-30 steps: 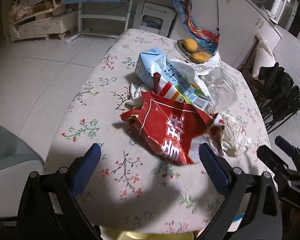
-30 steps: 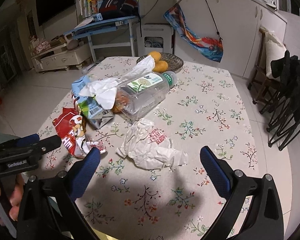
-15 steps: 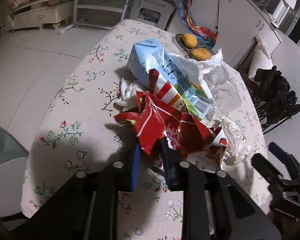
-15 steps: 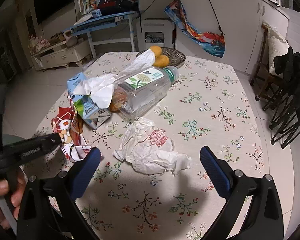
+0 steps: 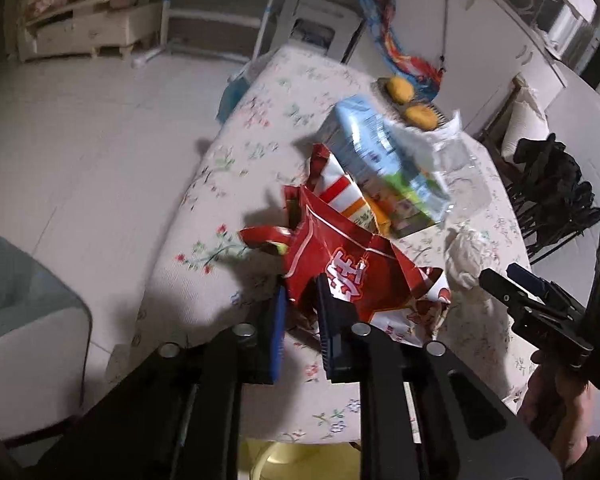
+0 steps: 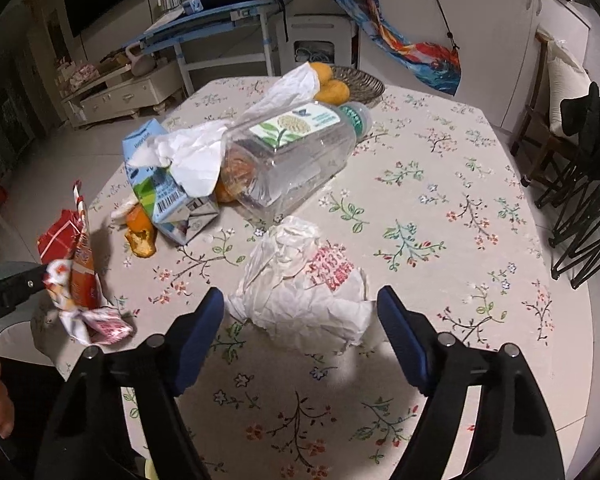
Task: Collect trash
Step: 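Grasp the red snack bag with the left tool while the right tool grasps the white wrapper, then carry the white wrapper in the right tool over the yellow bucket and release, then lower the red snack bag into the yellow bucket and open the left tool, then grasp the orange peel with the right tool while the left tool grasps a white tissue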
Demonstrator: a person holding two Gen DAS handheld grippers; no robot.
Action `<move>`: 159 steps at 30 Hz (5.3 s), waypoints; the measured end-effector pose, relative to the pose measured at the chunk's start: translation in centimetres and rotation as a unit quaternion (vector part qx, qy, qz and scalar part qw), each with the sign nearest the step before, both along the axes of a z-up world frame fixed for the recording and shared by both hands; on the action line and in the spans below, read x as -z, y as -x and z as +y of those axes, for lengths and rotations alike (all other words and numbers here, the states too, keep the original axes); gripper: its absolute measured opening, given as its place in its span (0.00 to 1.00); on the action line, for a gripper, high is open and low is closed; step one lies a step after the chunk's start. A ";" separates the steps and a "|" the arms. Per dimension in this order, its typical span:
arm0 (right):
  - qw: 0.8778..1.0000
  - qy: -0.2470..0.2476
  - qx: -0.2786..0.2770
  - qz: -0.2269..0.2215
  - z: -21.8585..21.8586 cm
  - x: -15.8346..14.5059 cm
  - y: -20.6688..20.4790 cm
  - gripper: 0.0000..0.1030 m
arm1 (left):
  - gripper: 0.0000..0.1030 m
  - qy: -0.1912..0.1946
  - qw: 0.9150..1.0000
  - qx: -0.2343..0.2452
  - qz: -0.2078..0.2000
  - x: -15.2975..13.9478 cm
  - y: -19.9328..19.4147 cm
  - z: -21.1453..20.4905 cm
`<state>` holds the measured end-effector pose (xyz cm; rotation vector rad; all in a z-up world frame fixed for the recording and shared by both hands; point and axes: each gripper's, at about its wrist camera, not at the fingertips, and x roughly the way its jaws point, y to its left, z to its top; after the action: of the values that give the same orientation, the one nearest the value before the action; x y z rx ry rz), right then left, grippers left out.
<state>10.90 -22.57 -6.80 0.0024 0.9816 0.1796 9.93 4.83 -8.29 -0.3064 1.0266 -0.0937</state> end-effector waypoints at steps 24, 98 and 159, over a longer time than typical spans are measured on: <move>0.997 -0.075 -0.021 -0.023 0.0 -1.8 2.8 0.18 | 0.12 -0.045 0.993 0.032 -0.106 -2.9 4.1 -2.9; 0.987 -0.147 0.053 -0.043 -0.3 -0.8 19.8 0.60 | 0.28 -0.105 0.966 0.236 -0.015 0.6 21.0 -8.4; 0.992 -0.105 -0.066 -0.026 11.3 1.6 -3.1 0.57 | 0.90 -0.020 0.995 -0.051 -0.078 -4.0 6.5 3.6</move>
<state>14.01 -11.27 -8.44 0.1247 0.9079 0.4023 3.44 8.39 -4.28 -0.3092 0.8556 -0.0047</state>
